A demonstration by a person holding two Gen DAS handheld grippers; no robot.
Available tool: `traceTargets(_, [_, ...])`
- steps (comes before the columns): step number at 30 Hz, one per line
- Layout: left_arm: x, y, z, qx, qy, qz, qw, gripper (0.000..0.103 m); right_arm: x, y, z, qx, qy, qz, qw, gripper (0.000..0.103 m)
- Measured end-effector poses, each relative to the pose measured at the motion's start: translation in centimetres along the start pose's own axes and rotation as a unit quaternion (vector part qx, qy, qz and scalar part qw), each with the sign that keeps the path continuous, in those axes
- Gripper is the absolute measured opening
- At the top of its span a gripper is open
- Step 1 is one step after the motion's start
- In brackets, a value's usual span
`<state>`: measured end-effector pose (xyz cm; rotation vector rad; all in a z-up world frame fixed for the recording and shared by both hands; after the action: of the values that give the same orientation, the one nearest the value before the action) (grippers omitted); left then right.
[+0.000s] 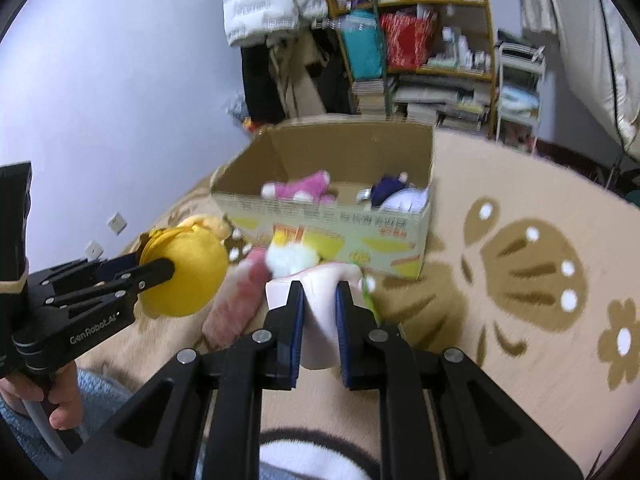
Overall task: Organize soft objects
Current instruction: 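Lift the yellow plush over the box with the left gripper while the right carries the cushion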
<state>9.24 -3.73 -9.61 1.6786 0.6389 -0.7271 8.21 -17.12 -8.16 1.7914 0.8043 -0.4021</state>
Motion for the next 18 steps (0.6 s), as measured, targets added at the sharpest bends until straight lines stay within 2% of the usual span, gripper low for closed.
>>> traceTargets(3, [-0.7,0.8,-0.5,0.0,0.016,0.028,0.9995,0.03,-1.1,1.3,-0.1,-0.011,-0.01,0.039,0.999,0.016])
traceTargets(7, [-1.5,1.6,-0.3,0.01,0.018,0.045,0.9988,0.03,-2.5,2.9,-0.5,-0.029,-0.022,0.076,0.996,0.016])
traceTargets(13, [-2.3,3.2,-0.5,0.007,0.023,0.068,0.9974,0.025,-2.9,4.4,-0.6,-0.038,-0.027,0.102,0.994,0.016])
traceTargets(15, [-2.3,3.5,-0.5,0.003,0.016,0.067,0.9976,0.02,-2.7,4.8,-0.5,-0.04,-0.029,0.106,0.993,0.016])
traceTargets(18, [-1.2,3.4,0.0,0.006,-0.01,0.044,0.999,0.018,-2.4,5.0,-0.5,-0.038,-0.028,0.105,0.993,0.016])
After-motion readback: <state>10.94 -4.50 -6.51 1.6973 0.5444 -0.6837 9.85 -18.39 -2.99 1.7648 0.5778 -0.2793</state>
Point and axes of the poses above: each gripper's, at about its wrist camera, not at the fingertips, and x roughly the way its jaws point, z to its right, y to its top, the point moved 9 cm from there along x, roughly the way its jaws point, and after that the axes turned 9 degrees about y, right-handed, at the moved point
